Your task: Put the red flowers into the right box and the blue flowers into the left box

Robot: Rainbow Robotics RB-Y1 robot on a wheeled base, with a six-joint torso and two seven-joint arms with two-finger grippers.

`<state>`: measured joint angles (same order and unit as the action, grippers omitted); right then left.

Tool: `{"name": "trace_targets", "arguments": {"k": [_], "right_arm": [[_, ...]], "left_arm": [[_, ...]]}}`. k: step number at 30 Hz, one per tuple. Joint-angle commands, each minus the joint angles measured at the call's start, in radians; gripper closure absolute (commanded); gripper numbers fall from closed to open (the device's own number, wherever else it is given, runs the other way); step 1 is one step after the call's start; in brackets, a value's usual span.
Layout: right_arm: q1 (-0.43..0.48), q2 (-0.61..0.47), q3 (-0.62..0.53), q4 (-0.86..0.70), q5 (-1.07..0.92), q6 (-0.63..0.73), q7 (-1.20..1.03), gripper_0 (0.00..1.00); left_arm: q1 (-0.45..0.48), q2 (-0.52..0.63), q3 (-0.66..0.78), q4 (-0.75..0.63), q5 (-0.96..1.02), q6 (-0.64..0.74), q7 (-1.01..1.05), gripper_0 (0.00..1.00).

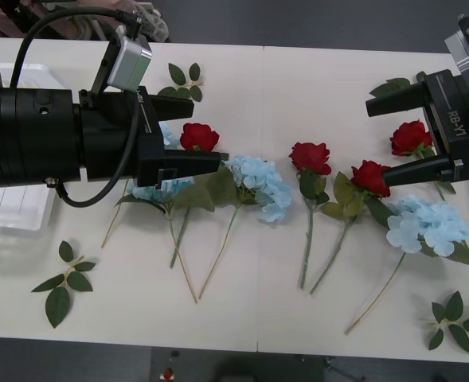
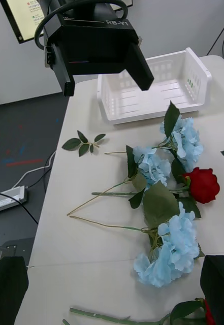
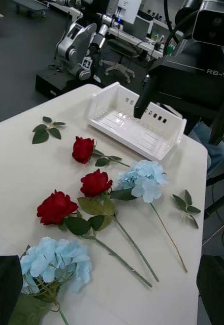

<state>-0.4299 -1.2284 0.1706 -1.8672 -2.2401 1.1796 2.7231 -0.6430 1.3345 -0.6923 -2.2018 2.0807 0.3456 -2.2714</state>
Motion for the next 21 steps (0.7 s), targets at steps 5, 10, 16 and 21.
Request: {"name": "trace_targets", "arguments": {"k": [5,10,16,21], "right_arm": [[0.023,-0.003,0.043,0.080,0.034,0.038,-0.045,0.00],[-0.092,-0.005,0.032,0.166,0.206,0.236,-0.563,0.00],[-0.267,0.035,0.032,0.250,0.491,0.522,-1.217,0.00],[-0.372,0.119,0.038,0.333,0.832,0.643,-1.445,0.00]], "left_arm": [[0.083,0.023,0.083,-0.001,0.174,0.004,0.026,0.00],[0.201,0.104,0.318,0.169,0.351,0.260,0.046,0.00],[0.307,0.035,0.519,0.540,0.237,0.682,0.118,0.00],[0.298,-0.026,0.504,0.675,-0.033,0.763,0.122,0.00]]}}
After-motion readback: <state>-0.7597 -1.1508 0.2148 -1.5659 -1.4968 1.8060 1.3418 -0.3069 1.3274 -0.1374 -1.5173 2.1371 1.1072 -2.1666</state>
